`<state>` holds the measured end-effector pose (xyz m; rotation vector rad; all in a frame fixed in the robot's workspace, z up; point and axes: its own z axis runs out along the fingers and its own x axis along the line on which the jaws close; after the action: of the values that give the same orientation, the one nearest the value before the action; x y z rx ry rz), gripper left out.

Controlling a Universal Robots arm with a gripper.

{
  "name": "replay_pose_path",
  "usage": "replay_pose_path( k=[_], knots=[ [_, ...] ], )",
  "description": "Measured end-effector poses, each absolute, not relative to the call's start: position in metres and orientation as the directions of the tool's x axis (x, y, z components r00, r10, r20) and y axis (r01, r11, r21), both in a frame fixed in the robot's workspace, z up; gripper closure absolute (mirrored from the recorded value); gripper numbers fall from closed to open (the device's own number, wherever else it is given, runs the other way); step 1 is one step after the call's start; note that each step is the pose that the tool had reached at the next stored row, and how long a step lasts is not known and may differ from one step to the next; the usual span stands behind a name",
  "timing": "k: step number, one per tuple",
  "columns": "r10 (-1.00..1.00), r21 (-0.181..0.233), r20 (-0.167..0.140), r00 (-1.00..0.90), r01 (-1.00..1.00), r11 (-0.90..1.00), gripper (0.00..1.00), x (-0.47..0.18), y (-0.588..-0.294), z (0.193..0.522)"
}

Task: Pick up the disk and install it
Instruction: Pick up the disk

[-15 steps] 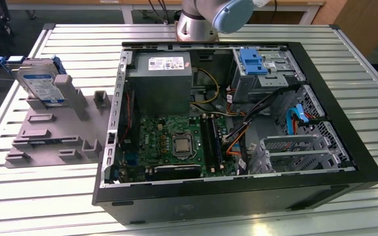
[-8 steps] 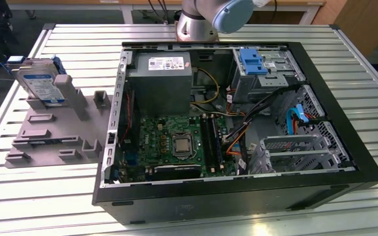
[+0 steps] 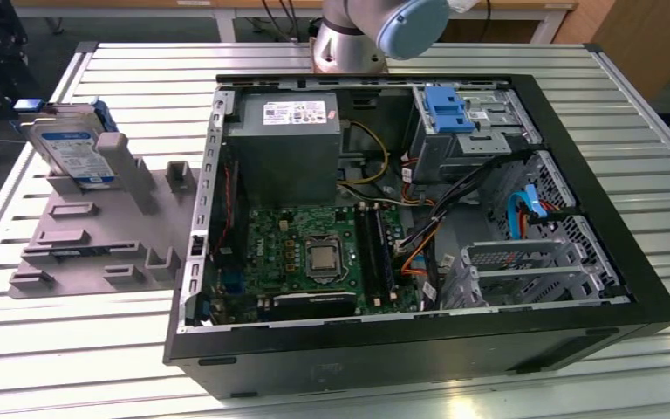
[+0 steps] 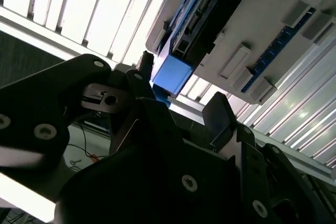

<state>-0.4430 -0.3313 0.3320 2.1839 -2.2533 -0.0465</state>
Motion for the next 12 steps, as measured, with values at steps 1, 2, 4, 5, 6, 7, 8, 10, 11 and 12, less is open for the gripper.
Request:
replay_pose_path(
  k=[1, 2, 4, 5, 6, 7, 8, 10, 11, 12],
  knots=[
    [-0.999, 0.024, -0.018, -0.031, -0.999, 0.031, 0.35, -0.443, -0.331, 0.330],
    [-0.999, 0.024, -0.018, -0.031, -0.999, 0.031, 0.35, -0.443, -0.331, 0.328],
    [-0.999, 0.024, -0.018, -0.031, -0.999, 0.031, 0.35, -0.444, -0.331, 0.325],
    [-0.999, 0.024, -0.018, -0.031, -0.999, 0.031, 0.35, -0.444, -0.331, 0.323],
    [-0.999, 0.024, -0.018, -0.031, -0.999, 0.031, 0.35, -0.444, -0.331, 0.321],
    [-0.999, 0.024, -0.018, -0.031, -0.999, 0.031, 0.35, -0.444, -0.331, 0.319],
    [-0.999, 0.024, -0.018, -0.031, -0.999, 0.031, 0.35, -0.444, -0.331, 0.318],
    [-0.999, 0.024, -0.018, -0.031, -0.999, 0.031, 0.35, -0.444, -0.331, 0.315],
    [-0.999, 0.024, -0.018, -0.031, -0.999, 0.031, 0.35, -0.444, -0.331, 0.314],
    [-0.999, 0.024, -0.018, -0.031, -0.999, 0.031, 0.35, -0.444, -0.331, 0.314]
  ],
)
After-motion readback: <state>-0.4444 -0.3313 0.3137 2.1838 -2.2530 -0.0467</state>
